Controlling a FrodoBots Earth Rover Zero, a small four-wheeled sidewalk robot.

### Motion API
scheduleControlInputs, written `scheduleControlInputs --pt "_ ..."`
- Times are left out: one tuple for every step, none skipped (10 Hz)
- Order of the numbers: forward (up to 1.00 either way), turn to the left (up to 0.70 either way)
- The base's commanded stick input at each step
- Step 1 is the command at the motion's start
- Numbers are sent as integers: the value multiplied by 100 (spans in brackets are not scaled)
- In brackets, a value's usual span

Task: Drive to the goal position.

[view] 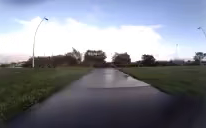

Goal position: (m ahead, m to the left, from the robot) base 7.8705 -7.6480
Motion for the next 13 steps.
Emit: scheduleControlInputs --pt "45 0" --pt "45 0" --pt "45 0" --pt "45 0" --pt "45 0" --pt "45 0" --pt "45 0" --pt "45 0" --pt "45 0" --pt "45 0" --pt "45 0" --pt "45 0" --pt "45 0"
